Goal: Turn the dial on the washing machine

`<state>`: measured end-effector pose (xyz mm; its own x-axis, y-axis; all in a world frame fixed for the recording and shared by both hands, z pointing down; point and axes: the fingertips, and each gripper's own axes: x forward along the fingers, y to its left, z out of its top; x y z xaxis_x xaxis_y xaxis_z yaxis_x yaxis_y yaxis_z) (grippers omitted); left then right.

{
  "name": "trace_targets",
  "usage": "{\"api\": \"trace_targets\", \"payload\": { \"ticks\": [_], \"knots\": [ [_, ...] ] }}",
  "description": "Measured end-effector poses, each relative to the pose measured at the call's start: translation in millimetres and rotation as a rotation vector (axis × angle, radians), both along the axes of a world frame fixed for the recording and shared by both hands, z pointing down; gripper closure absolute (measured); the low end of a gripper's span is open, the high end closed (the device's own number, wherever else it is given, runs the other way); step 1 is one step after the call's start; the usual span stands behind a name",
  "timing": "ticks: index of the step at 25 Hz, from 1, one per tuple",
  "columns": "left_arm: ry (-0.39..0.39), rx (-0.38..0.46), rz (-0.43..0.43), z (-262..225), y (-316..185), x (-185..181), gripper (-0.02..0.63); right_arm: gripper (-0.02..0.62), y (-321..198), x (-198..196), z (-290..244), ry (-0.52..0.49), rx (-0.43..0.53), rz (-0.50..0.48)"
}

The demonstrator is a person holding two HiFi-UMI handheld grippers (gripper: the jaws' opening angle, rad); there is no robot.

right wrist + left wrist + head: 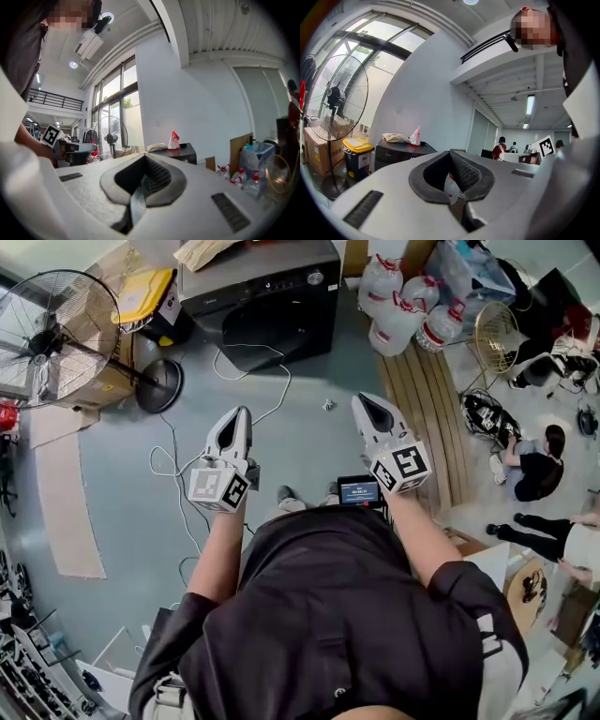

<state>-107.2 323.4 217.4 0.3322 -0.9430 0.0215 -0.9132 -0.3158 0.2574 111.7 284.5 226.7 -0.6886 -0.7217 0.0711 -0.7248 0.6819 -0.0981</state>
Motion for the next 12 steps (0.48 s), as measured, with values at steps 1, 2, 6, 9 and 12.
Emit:
{"api": "trace_targets", "payload": {
  "ticks": [1,2,6,9,12],
  "knots": [
    [-0.005,0.005,0.003,-1.3,-0.5,1.1,0.612,0.594,-1.6,-0.3,-2.1,0.003,0.006,0.006],
    [-0.009,0.008,0.004,-2.3,-0.9,2.0,0.612,0.594,-3.3,-0.2,-3.3,0.006,0.008,0.014],
    [-0.015,0.012,-0.001,-3.6,-2.9,3.9,0.612,0.594,-6.8,0.2,-3.6,0.012,0.003,0.027],
    [-0.017,0.014,-0.004,-4.5,-4.4,1.8,0.612,0.594,-6.5,-0.9,-1.6,0.013,0.001,0.024],
    [-0.018,0.011,-0.008,-4.4,-2.9,-2.2,0.612,0.594,-5.1,-3.1,-0.5,0.009,-0.004,0.018]
  ]
}}
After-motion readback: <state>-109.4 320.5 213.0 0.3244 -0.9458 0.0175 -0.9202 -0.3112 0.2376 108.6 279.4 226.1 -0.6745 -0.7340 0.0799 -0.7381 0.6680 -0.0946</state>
